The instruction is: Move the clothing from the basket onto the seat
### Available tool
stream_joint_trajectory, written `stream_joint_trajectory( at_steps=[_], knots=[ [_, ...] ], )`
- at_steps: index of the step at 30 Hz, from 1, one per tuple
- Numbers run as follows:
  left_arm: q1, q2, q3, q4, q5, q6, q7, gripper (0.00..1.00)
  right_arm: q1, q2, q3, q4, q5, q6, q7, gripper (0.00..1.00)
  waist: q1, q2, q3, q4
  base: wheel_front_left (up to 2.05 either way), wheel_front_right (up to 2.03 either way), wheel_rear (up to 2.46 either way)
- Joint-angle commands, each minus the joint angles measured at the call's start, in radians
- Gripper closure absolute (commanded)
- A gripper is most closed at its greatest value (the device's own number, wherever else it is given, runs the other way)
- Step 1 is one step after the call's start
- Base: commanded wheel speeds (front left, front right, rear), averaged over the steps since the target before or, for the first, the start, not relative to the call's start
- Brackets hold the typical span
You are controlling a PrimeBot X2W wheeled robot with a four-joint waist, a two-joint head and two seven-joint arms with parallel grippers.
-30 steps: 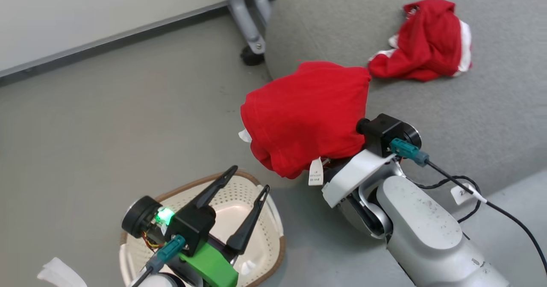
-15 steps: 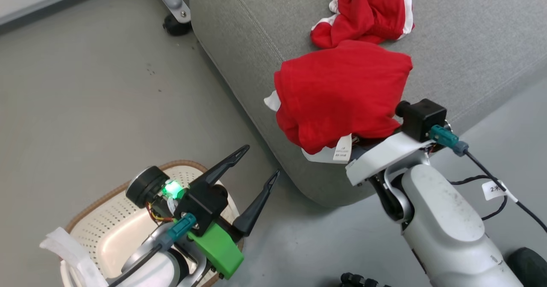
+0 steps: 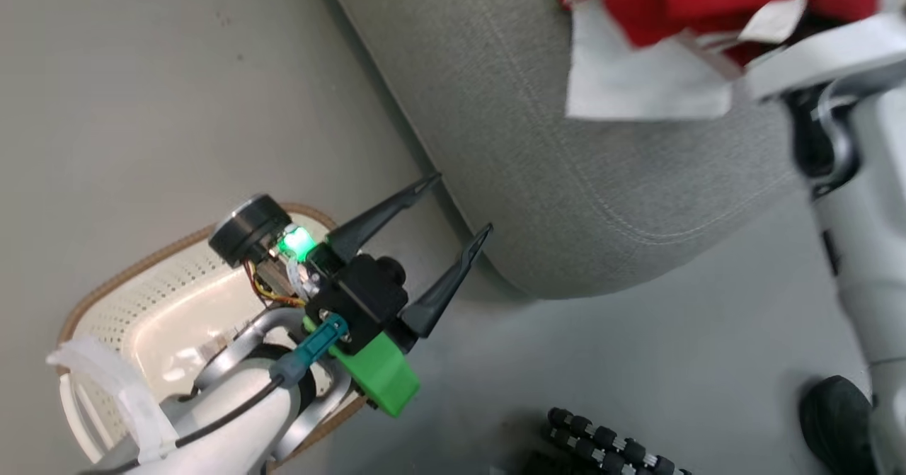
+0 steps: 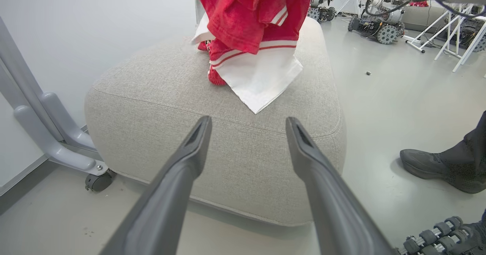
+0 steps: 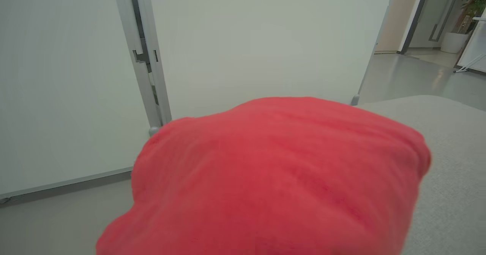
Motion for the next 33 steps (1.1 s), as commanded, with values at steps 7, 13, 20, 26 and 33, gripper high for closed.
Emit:
stream_joint_trajectory(
  at_steps=[7, 13, 20, 26, 33],
  knots=[
    [-0.111, 0.003, -0.013, -0.018, 0.038, -0.028, 0.016, 0.0, -0.158, -0.109, -0.057, 0.103, 0.022, -0.001, -0.003, 1.0, -0.0001, 0.0, 0.199, 0.14, 0.0, 0.0, 0.0],
    [-0.148, -0.003, -0.03, -0.015, 0.043, -0.038, 0.013, 0.0, -0.217, -0.13, -0.056, 0.255, 0.034, -0.001, -0.003, 1.0, -0.0001, 0.0, 0.249, 0.173, 0.0, 0.0, 0.0],
    [-0.156, -0.003, -0.032, 0.002, 0.042, -0.031, 0.001, 0.0, -0.197, -0.106, -0.094, 0.297, 0.012, -0.001, -0.003, 0.0, -0.0001, 0.0, 0.26, 0.176, 0.0, 0.0, 0.0],
    [-0.144, -0.008, -0.029, 0.016, 0.032, -0.022, -0.027, 0.0, -0.113, -0.073, -0.167, 0.244, -0.026, -0.001, -0.003, 0.0, -0.0001, 0.0, 0.231, 0.166, 0.0, 0.0, 0.0],
    [-0.111, -0.013, -0.021, 0.04, 0.02, 0.002, -0.068, 0.0, 0.017, -0.033, -0.223, 0.138, -0.077, -0.001, -0.003, 0.0, -0.0001, 0.0, 0.168, 0.154, 0.0, 0.0, 0.0]
  ],
)
